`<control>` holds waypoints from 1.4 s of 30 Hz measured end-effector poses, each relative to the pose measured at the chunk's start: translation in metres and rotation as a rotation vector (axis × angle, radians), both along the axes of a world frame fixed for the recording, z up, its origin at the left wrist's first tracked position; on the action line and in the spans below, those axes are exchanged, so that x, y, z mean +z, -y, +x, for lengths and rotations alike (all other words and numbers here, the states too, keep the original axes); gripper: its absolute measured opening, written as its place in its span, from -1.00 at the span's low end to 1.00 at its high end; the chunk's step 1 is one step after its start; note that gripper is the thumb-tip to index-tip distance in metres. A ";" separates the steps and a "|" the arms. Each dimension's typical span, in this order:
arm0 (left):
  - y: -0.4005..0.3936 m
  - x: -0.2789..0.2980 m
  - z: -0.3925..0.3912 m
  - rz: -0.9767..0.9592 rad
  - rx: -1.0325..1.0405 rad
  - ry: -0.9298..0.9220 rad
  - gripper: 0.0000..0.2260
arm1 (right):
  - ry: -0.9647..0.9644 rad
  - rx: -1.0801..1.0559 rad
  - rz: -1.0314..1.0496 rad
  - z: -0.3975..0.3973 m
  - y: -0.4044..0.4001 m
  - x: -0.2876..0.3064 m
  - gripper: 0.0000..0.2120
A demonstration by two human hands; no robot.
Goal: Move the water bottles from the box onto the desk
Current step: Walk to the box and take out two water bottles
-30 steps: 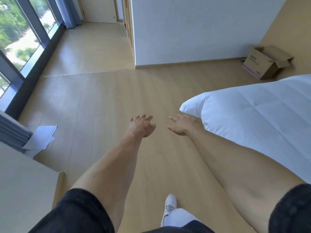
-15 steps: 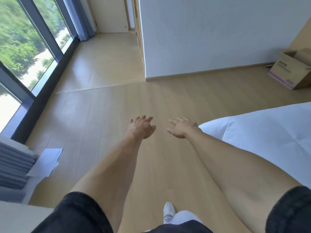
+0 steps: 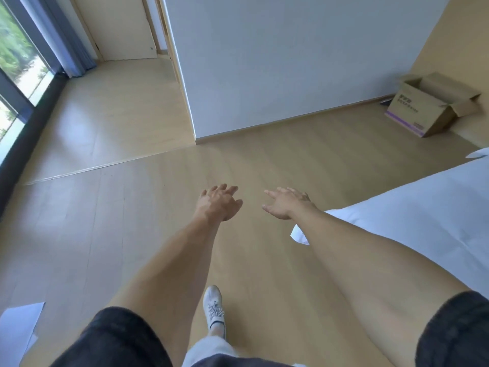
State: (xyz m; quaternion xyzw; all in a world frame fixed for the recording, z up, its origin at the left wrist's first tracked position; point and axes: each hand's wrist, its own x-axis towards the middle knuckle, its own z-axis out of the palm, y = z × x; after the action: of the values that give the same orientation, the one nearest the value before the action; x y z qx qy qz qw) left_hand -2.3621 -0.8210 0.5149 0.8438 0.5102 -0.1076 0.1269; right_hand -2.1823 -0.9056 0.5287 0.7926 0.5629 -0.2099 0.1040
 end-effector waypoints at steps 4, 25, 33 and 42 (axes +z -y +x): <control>-0.077 -0.006 0.038 0.002 -0.093 0.013 -0.48 | 0.022 -0.099 -0.006 0.032 -0.061 -0.004 -0.38; -0.366 -0.010 0.224 -0.058 -0.467 -0.004 -0.47 | 0.007 -0.450 -0.018 0.172 -0.296 0.002 -0.38; -0.434 -0.012 0.342 -0.039 -0.508 -0.004 -0.48 | -0.016 -0.489 0.001 0.277 -0.368 -0.013 -0.40; -0.487 0.002 0.488 -0.085 -0.528 0.026 -0.48 | -0.020 -0.526 -0.003 0.411 -0.418 -0.002 -0.40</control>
State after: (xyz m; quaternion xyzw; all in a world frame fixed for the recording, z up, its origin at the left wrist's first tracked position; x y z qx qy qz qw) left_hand -1.8745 -0.3340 0.5171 0.9428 0.2659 -0.1476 0.1363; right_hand -1.7714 -0.4871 0.5268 0.9095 0.3380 -0.2385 0.0413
